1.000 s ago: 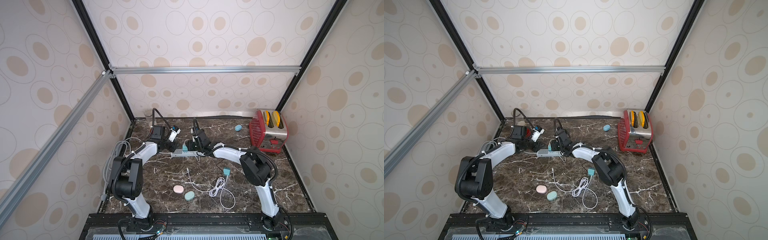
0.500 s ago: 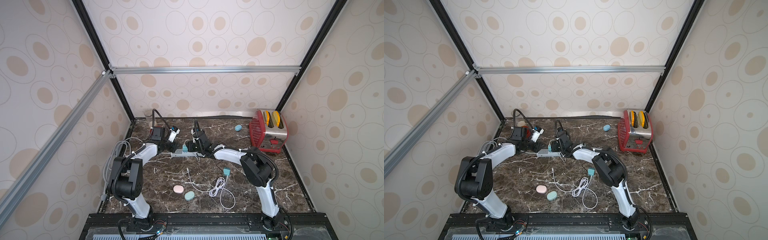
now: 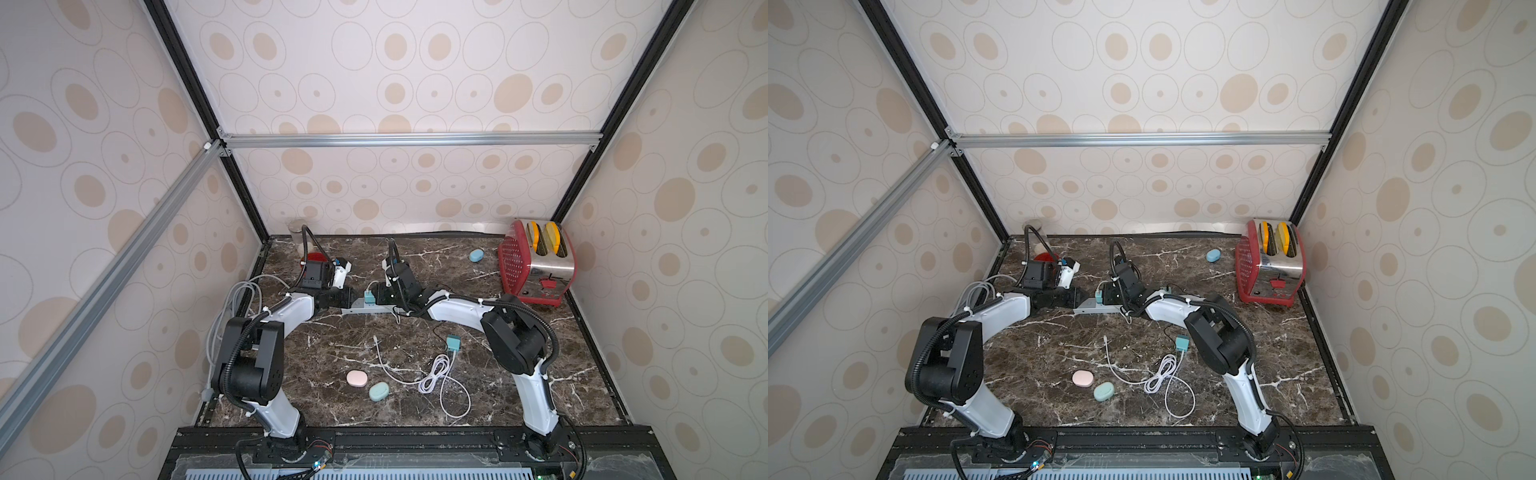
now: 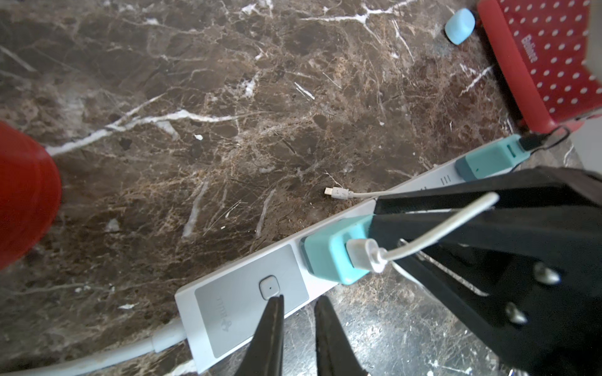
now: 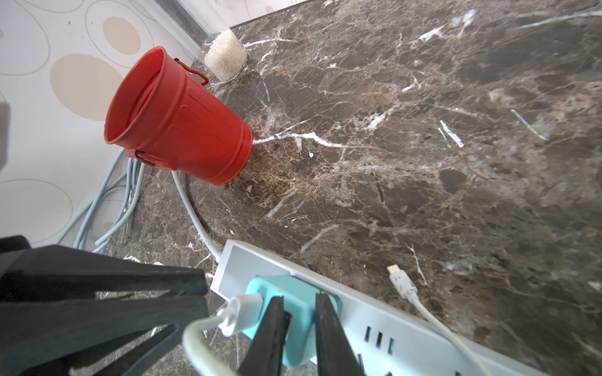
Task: Charge the bluetooth headset
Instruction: Adjust the plug at the socket.
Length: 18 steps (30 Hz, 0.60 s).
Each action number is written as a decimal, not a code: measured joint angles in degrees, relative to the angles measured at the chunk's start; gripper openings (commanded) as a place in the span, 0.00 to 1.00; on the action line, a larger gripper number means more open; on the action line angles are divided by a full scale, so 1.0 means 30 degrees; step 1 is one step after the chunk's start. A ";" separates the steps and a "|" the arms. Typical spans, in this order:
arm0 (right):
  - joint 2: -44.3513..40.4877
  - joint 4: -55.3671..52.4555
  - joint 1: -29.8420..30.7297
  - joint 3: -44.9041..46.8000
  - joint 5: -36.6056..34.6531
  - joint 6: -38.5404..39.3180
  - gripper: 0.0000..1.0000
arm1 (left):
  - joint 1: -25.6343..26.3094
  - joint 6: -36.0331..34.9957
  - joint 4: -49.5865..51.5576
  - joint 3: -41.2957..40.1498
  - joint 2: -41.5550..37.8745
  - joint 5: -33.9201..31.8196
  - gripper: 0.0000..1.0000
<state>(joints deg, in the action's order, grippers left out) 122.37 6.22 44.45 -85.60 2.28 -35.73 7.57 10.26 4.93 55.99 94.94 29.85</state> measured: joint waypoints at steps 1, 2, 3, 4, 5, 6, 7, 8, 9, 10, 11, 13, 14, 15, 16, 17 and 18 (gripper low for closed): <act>0.0000 -0.0007 -0.0015 0.0000 0.0044 -0.0015 0.19 | 0.0000 0.0495 -0.0095 -0.0015 0.0000 0.0015 0.20; 0.0000 -0.0029 -0.0022 0.0000 0.0087 -0.0022 0.19 | 0.0000 0.0882 -0.0226 -0.0015 0.0000 0.0029 0.19; 0.0000 -0.0102 -0.0036 0.0007 0.0168 -0.0080 0.19 | 0.0000 0.1304 -0.0393 -0.0007 0.0000 0.0058 0.19; 0.0000 -0.0117 -0.0051 0.0000 0.0211 -0.0109 0.19 | 0.0000 0.1785 -0.0525 0.0036 0.0022 0.0095 0.18; 0.0000 -0.0117 -0.0058 0.0000 0.0248 -0.0153 0.18 | 0.0000 0.2135 -0.0619 0.0087 0.0058 0.0124 0.18; 0.0000 -0.0117 -0.0066 0.0000 0.0262 -0.0182 0.19 | 0.0000 0.2528 -0.0809 0.0095 0.0117 0.0168 0.18; 0.0000 -0.0117 -0.0073 0.0007 0.0306 -0.0240 0.19 | 0.0007 0.3038 -0.1064 0.0095 0.0189 0.0211 0.18; 0.0000 -0.0109 -0.0087 0.0007 0.0335 -0.0277 0.18 | 0.0015 0.3388 -0.1202 0.0095 0.0233 0.0240 0.18; 0.0000 -0.0080 -0.0102 0.0029 0.0393 -0.0328 0.19 | 0.0015 0.3818 -0.1406 0.0102 0.0313 0.0299 0.18; 0.0000 -0.0044 -0.0124 0.0051 0.0452 -0.0379 0.18 | 0.0015 0.4175 -0.1508 0.0160 0.0444 0.0379 0.18; 0.0000 0.0000 -0.0146 0.0066 0.0539 -0.0393 0.18 | 0.0015 0.4430 -0.1537 0.0255 0.0605 0.0437 0.18; 0.0000 0.0124 -0.0204 0.0138 0.0714 -0.0452 0.18 | 0.0102 0.4896 -0.1625 0.0452 0.0991 0.0546 0.17; 0.0000 0.0160 -0.0219 0.0153 0.0758 -0.0466 0.18 | 0.0153 0.5034 -0.1654 0.0503 0.1137 0.0590 0.17; 0.0000 0.0197 -0.0233 0.0182 0.0809 -0.0474 0.18 | 0.0189 0.5166 -0.1683 0.0546 0.1260 0.0612 0.16; 0.0000 0.0248 -0.0248 0.0211 0.0838 -0.0474 0.18 | 0.0233 0.5238 -0.1668 0.0568 0.1333 0.0641 0.16; -0.0007 0.0299 -0.0255 0.0233 0.0874 -0.0481 0.18 | 0.0284 0.5268 -0.1625 0.0590 0.1377 0.0648 0.15; -0.0007 0.0306 -0.0270 0.0240 0.0896 -0.0495 0.18 | 0.0342 0.5289 -0.1537 0.0663 0.1399 0.0663 0.15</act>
<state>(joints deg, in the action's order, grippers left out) 122.34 7.14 43.64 -84.88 4.97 -37.21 8.60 26.13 0.32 57.98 99.13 31.83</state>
